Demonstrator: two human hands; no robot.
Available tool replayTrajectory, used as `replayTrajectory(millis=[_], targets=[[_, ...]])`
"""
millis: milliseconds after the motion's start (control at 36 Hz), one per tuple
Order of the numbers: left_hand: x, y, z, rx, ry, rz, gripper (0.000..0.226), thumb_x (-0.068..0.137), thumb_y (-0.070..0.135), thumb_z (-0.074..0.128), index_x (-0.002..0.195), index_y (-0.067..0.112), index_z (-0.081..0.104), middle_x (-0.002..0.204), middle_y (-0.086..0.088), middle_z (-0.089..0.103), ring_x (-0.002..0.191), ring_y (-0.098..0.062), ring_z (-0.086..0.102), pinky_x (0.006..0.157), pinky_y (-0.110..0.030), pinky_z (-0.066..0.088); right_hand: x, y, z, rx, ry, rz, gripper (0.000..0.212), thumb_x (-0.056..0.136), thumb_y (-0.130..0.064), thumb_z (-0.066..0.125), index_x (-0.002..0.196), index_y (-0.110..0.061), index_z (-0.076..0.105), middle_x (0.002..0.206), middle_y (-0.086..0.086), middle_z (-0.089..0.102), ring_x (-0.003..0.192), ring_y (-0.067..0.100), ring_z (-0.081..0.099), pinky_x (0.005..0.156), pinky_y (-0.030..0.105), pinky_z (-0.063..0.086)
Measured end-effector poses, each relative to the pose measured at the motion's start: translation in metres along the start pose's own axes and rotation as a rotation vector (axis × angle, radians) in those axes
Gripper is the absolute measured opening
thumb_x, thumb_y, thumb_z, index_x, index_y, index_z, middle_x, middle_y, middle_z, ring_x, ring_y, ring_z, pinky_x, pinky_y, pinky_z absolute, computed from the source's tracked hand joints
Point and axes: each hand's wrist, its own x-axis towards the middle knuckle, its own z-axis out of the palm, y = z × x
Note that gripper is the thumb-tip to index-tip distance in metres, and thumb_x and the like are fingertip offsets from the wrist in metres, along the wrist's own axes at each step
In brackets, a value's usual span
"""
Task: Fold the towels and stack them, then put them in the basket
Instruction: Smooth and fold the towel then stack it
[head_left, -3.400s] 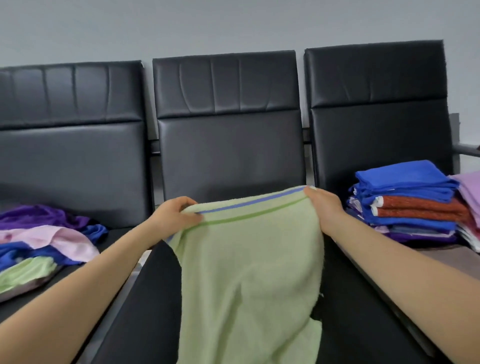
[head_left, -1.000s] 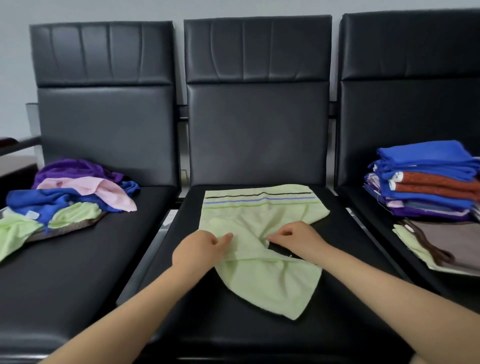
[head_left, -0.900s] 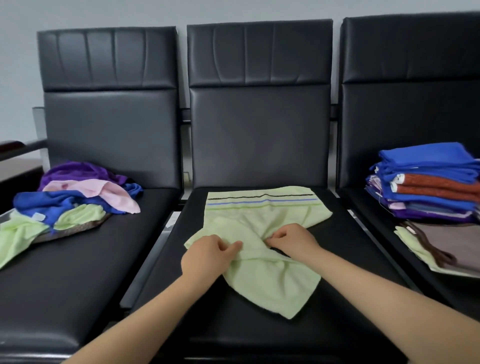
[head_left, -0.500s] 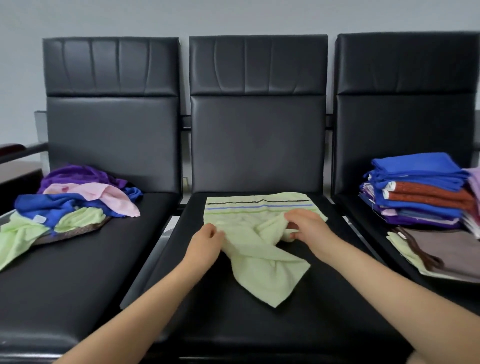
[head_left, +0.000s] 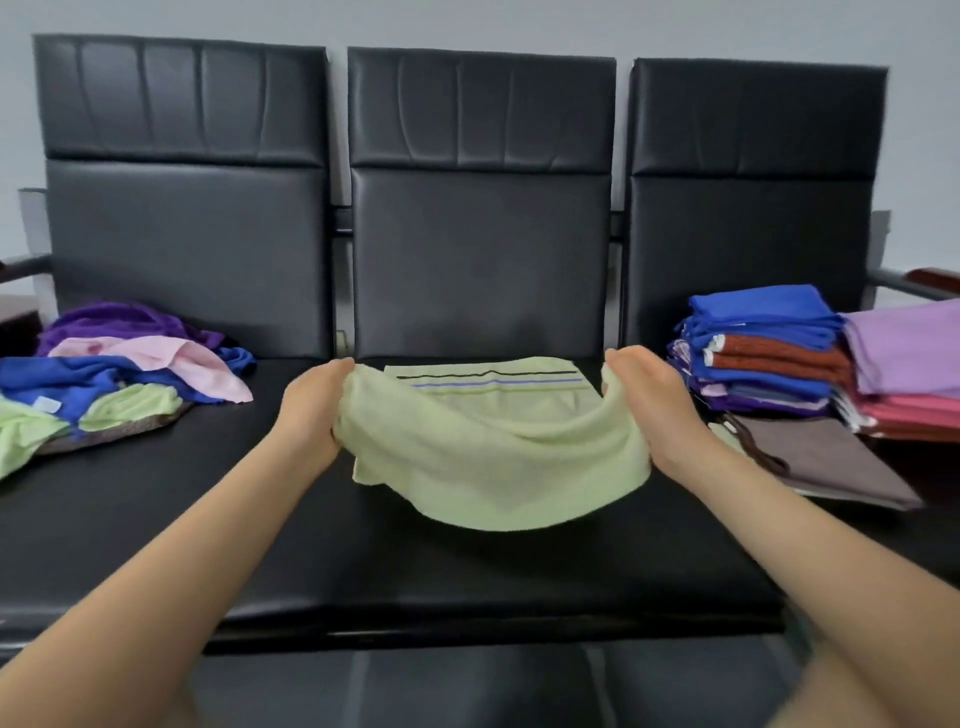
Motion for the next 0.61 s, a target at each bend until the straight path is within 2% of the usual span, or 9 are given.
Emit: replayTrajectory(millis=[83, 167, 250, 333, 389, 444, 472, 528, 611], targets=[[0.004, -0.005, -0.012, 0.291, 0.056, 0.142, 0.019, 0.093, 0.024, 0.056, 0.079, 0.012, 0.054, 0.078, -0.005, 0.053, 0.070, -0.020, 0.048, 0.061, -0.029, 0.037, -0.001, -0.001, -0.013, -0.003, 0.028, 0.018, 0.023, 0.095, -0.026, 0.053, 0.073, -0.022, 0.056, 0.074, -0.005, 0.052, 0.071, 0.010, 0.048, 0.067, 0.027, 0.037], [0.000, -0.022, -0.016, 0.627, 0.057, 0.268, 0.013, 0.094, 0.025, 0.056, 0.089, 0.013, 0.058, 0.079, -0.001, 0.056, 0.066, -0.015, 0.048, 0.054, -0.027, 0.036, 0.002, 0.012, -0.022, -0.099, 0.027, 0.048, 0.020, 0.097, -0.027, 0.052, 0.091, -0.010, 0.062, 0.085, 0.000, 0.055, 0.077, 0.012, 0.050, 0.067, 0.028, 0.037], [-0.004, -0.040, -0.015, 0.846, -0.027, 0.264, 0.012, 0.092, 0.023, 0.055, 0.099, 0.015, 0.062, 0.084, 0.003, 0.061, 0.079, -0.018, 0.059, 0.063, -0.028, 0.042, 0.004, 0.040, -0.027, -0.284, -0.022, 0.132, 0.021, 0.098, -0.028, 0.051, 0.102, -0.011, 0.060, 0.098, 0.002, 0.057, 0.092, 0.015, 0.051, 0.076, 0.031, 0.037], [-0.008, -0.051, -0.014, 0.985, -0.096, 0.248, 0.019, 0.092, 0.021, 0.054, 0.110, 0.017, 0.060, 0.088, 0.002, 0.060, 0.078, -0.017, 0.057, 0.063, -0.028, 0.044, 0.007, 0.073, -0.030, -0.477, -0.130, 0.207, 0.023, 0.096, -0.025, 0.053, 0.111, -0.010, 0.062, 0.114, 0.010, 0.060, 0.107, 0.023, 0.055, 0.093, 0.038, 0.044], [-0.012, -0.058, -0.010, 1.133, -0.111, 0.339, 0.023, 0.093, 0.022, 0.055, 0.115, 0.019, 0.060, 0.107, -0.005, 0.059, 0.092, -0.019, 0.055, 0.073, -0.030, 0.044, 0.009, 0.084, -0.033, -0.594, -0.167, 0.223, 0.027, 0.094, -0.026, 0.056, 0.118, -0.014, 0.061, 0.122, 0.007, 0.058, 0.116, 0.024, 0.053, 0.102, 0.038, 0.042], [-0.017, -0.063, -0.006, 1.286, -0.092, 0.480, 0.027, 0.092, 0.027, 0.057, 0.118, 0.022, 0.061, 0.124, -0.007, 0.051, 0.115, -0.025, 0.045, 0.089, -0.034, 0.040, 0.014, 0.088, -0.035, -0.672, -0.198, 0.179, 0.029, 0.092, -0.027, 0.058, 0.120, -0.018, 0.060, 0.124, 0.002, 0.057, 0.118, 0.021, 0.052, 0.098, 0.035, 0.042], [-0.021, -0.064, -0.004, 1.357, -0.081, 0.565, 0.027, 0.091, 0.032, 0.059, 0.117, 0.025, 0.062, 0.126, -0.004, 0.049, 0.119, -0.025, 0.040, 0.093, -0.035, 0.038, 0.016, 0.088, -0.036, -0.721, -0.217, 0.140, 0.030, 0.092, -0.027, 0.058, 0.121, -0.020, 0.059, 0.122, 0.001, 0.057, 0.117, 0.020, 0.052, 0.093, 0.032, 0.042], [-0.029, -0.063, 0.002, 1.494, -0.081, 0.748, 0.026, 0.087, 0.043, 0.062, 0.111, 0.032, 0.066, 0.122, 0.002, 0.049, 0.118, -0.023, 0.040, 0.095, -0.036, 0.035, 0.017, 0.083, -0.037, -0.861, -0.241, 0.019, 0.033, 0.091, -0.028, 0.059, 0.123, -0.021, 0.057, 0.112, -0.001, 0.055, 0.113, 0.018, 0.051, 0.083, 0.029, 0.038], [-0.044, -0.060, 0.015, 1.526, -0.156, 0.908, 0.024, 0.086, 0.050, 0.062, 0.099, 0.032, 0.071, 0.103, 0.005, 0.051, 0.103, -0.019, 0.046, 0.086, -0.033, 0.034, 0.013, 0.072, -0.034, -0.925, -0.232, -0.183, 0.028, 0.089, -0.028, 0.063, 0.116, -0.025, 0.059, 0.101, -0.005, 0.054, 0.105, 0.014, 0.048, 0.084, 0.029, 0.039]])
